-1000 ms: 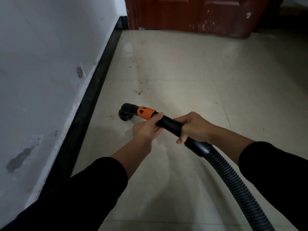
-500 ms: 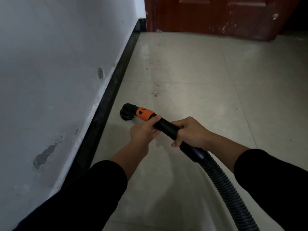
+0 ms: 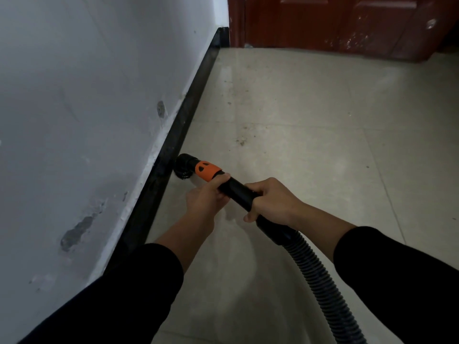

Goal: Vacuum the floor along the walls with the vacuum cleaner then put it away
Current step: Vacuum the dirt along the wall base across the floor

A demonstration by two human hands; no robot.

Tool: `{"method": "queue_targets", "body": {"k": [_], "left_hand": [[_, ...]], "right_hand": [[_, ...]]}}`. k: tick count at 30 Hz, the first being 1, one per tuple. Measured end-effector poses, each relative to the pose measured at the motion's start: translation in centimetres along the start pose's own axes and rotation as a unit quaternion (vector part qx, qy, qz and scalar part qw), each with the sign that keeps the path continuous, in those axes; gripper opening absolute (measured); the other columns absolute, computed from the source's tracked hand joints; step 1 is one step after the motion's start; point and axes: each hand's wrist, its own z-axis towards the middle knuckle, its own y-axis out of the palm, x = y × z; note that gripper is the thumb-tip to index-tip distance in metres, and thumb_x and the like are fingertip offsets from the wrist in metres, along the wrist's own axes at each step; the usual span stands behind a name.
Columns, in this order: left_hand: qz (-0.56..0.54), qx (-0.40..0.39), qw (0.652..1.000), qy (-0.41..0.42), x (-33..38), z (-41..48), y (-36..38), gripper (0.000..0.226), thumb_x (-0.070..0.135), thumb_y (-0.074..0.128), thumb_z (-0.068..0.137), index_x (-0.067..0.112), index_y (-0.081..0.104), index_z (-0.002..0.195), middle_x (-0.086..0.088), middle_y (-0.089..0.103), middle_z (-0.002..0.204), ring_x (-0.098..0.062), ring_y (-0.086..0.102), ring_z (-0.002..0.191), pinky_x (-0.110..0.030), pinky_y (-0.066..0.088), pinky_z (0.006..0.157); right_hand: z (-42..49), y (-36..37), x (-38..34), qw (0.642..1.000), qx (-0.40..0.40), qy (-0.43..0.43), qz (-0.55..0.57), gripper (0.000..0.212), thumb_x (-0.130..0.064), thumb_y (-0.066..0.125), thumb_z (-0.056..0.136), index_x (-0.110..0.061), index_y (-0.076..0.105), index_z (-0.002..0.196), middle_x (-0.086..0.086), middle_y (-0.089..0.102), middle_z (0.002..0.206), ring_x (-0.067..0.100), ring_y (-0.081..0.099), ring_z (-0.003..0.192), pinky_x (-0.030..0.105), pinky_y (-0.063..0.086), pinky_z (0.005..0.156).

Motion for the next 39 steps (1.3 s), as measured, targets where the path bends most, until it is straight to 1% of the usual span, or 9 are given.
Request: {"method": "queue_targets", "body": {"k": [2, 4, 5, 7, 9, 11, 22, 29, 39], "left_hand": [[0.004, -0.002, 1.000, -0.011, 0.0, 0.5, 0.0, 0.014, 0.015, 0.073, 0.083, 0.006, 0.063, 0.083, -0.007, 0.058, 0.047, -0.005, 0.053, 0.038, -0.023, 0.055, 0.062], [0.018, 0.008, 1.000, -0.011, -0.1, 1.1, -0.1, 0.026, 0.017, 0.074, 0.082, 0.013, 0.055, 0.065, 0.005, 0.049, 0.041, -0.005, 0.050, 0.037, -0.027, 0.052, 0.071], [0.022, 0.010, 1.000, -0.008, -0.1, 1.3, -0.1, 0.024, 0.017, 0.074, 0.081, 0.012, 0.056, 0.066, 0.005, 0.051, 0.043, -0.005, 0.052, 0.038, -0.027, 0.052, 0.072], [0.019, 0.002, 1.000, -0.003, -0.2, 1.5, 0.2, 0.016, 0.017, 0.075, 0.080, 0.006, 0.065, 0.082, -0.001, 0.066, 0.060, -0.008, 0.064, 0.052, -0.025, 0.055, 0.068], [0.002, -0.001, 1.000, -0.003, -0.2, 1.6, 0.7, 0.025, 0.016, 0.077, 0.079, 0.002, 0.068, 0.097, -0.009, 0.074, 0.085, -0.015, 0.073, 0.075, -0.023, 0.057, 0.064], [-0.014, 0.006, 1.000, -0.005, -0.4, 1.7, 1.4, 0.027, 0.014, 0.078, 0.077, 0.001, 0.068, 0.098, -0.014, 0.075, 0.091, -0.019, 0.074, 0.080, -0.022, 0.057, 0.060], [-0.025, -0.031, 0.999, -0.010, -1.0, 2.0, 5.7, 0.018, 0.010, 0.077, 0.079, 0.000, 0.065, 0.089, -0.012, 0.075, 0.081, -0.018, 0.074, 0.074, -0.025, 0.059, 0.060], [-0.023, -0.061, 0.998, -0.020, -1.8, 2.4, 7.9, 0.015, 0.008, 0.075, 0.080, -0.001, 0.064, 0.086, -0.007, 0.074, 0.068, -0.015, 0.073, 0.066, -0.021, 0.055, 0.052], [-0.008, -0.103, 0.995, -0.019, -2.6, 2.6, 10.2, 0.013, 0.009, 0.074, 0.081, 0.001, 0.066, 0.087, -0.006, 0.075, 0.071, -0.014, 0.074, 0.071, -0.023, 0.059, 0.061]], "right_hand": [[-0.1, 0.3, -0.2, 1.000, 0.005, -0.008, -0.008, 0.039, 0.000, 0.075, 0.065, -0.019, 0.074, 0.100, 0.006, 0.066, 0.076, 0.021, 0.063, 0.070, 0.026, 0.051, 0.062], [-0.1, 0.3, -0.3, 1.000, 0.010, -0.016, -0.015, 0.037, 0.000, 0.075, 0.065, -0.017, 0.073, 0.098, 0.006, 0.065, 0.076, 0.021, 0.063, 0.070, 0.026, 0.051, 0.061], [-0.1, 0.3, -0.4, 1.000, 0.013, -0.018, -0.019, 0.037, 0.000, 0.075, 0.066, -0.017, 0.073, 0.098, 0.007, 0.066, 0.077, 0.021, 0.062, 0.071, 0.027, 0.051, 0.062], [-0.2, -0.1, -0.4, 0.999, 0.019, -0.019, -0.025, 0.036, 0.000, 0.074, 0.067, -0.017, 0.073, 0.099, 0.007, 0.065, 0.077, 0.021, 0.061, 0.071, 0.028, 0.050, 0.063], [-0.3, -0.6, -0.2, 0.999, 0.025, -0.019, -0.030, 0.034, 0.000, 0.074, 0.068, -0.017, 0.073, 0.098, 0.005, 0.064, 0.074, 0.020, 0.060, 0.068, 0.026, 0.049, 0.060], [-0.5, -1.1, 0.0, 0.999, 0.034, -0.020, -0.035, 0.032, -0.001, 0.073, 0.069, -0.017, 0.072, 0.096, 0.004, 0.064, 0.072, 0.018, 0.059, 0.065, 0.023, 0.048, 0.058], [-1.1, -3.9, 1.4, 0.997, 0.076, -0.008, -0.028, 0.026, -0.005, 0.077, 0.069, -0.014, 0.070, 0.093, 0.005, 0.061, 0.071, 0.019, 0.058, 0.062, 0.025, 0.047, 0.058], [-1.4, -5.3, 2.5, 0.995, 0.100, 0.001, -0.025, 0.031, -0.007, 0.078, 0.069, -0.016, 0.070, 0.098, 0.004, 0.062, 0.073, 0.019, 0.059, 0.066, 0.025, 0.046, 0.059], [-2.2, -7.0, 3.7, 0.990, 0.135, 0.012, -0.028, 0.025, -0.006, 0.078, 0.068, -0.011, 0.067, 0.090, 0.005, 0.058, 0.067, 0.019, 0.055, 0.060, 0.028, 0.045, 0.061]]}}
